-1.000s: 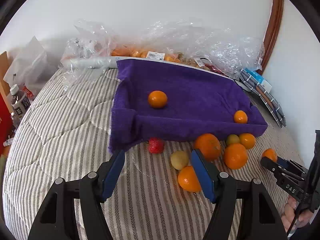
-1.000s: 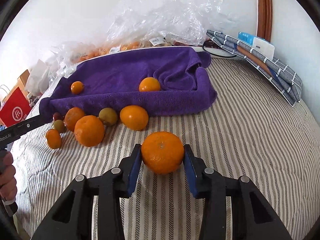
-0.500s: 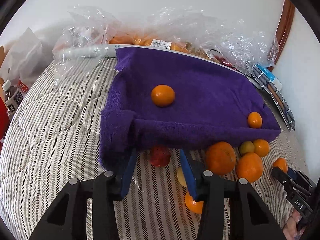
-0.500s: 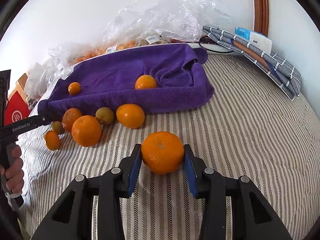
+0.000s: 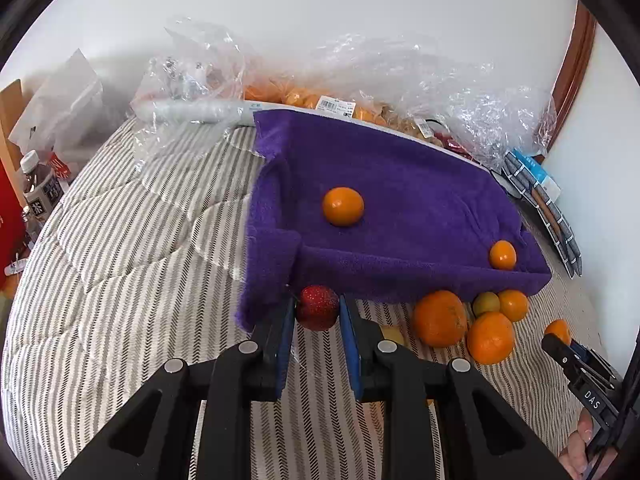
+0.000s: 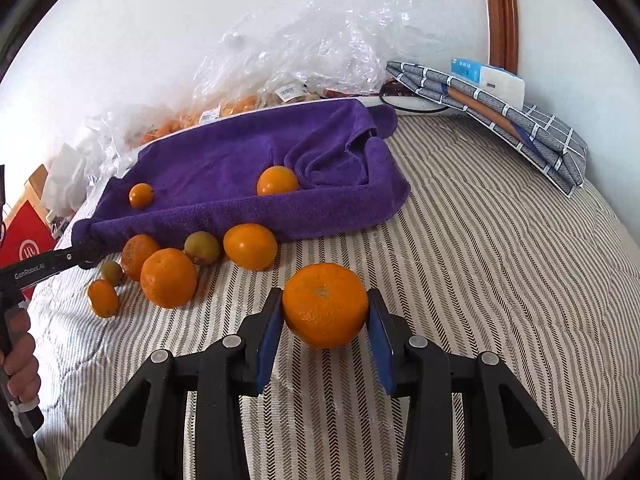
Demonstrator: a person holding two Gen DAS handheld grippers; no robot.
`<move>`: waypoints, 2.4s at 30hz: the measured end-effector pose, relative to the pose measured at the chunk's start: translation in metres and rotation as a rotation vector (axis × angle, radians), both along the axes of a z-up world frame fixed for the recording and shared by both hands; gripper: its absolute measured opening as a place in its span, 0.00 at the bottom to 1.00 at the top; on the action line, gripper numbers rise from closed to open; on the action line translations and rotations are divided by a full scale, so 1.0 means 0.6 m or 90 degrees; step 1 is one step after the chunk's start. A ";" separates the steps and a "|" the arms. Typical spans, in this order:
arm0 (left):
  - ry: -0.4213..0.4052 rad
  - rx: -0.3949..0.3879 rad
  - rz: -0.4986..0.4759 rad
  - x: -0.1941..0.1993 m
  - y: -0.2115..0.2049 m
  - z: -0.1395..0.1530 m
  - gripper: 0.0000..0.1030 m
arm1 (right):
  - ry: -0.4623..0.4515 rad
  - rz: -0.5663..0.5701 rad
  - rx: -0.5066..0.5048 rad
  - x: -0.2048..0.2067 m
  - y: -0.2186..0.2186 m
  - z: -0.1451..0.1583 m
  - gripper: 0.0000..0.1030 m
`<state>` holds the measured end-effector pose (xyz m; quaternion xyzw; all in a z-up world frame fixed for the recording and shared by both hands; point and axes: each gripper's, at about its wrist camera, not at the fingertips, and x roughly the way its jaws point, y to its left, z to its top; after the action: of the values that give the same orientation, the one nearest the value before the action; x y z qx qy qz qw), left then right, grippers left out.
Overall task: Organize fruits
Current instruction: 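Grasp the small red fruit with the left gripper while the right lifts its orange, then place the red fruit on the towel with the left gripper while the right places its orange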
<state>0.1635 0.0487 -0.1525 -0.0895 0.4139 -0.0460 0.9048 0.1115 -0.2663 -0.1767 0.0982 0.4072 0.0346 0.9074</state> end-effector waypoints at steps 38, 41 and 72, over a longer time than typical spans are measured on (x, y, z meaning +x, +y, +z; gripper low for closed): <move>-0.050 -0.019 -0.007 0.116 -0.013 0.021 0.21 | -0.061 -0.009 -0.008 0.178 -0.010 0.055 0.40; -0.042 -0.037 -0.017 0.121 -0.012 0.009 0.21 | -0.049 -0.010 -0.003 0.192 -0.009 0.036 0.40; -0.062 -0.011 -0.028 0.109 -0.033 -0.008 0.49 | -0.065 0.018 0.021 0.120 -0.004 0.043 0.48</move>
<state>0.2288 0.0289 -0.1574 -0.0856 0.3706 -0.0740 0.9218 0.1833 -0.2685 -0.1512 0.1056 0.3612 0.0595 0.9246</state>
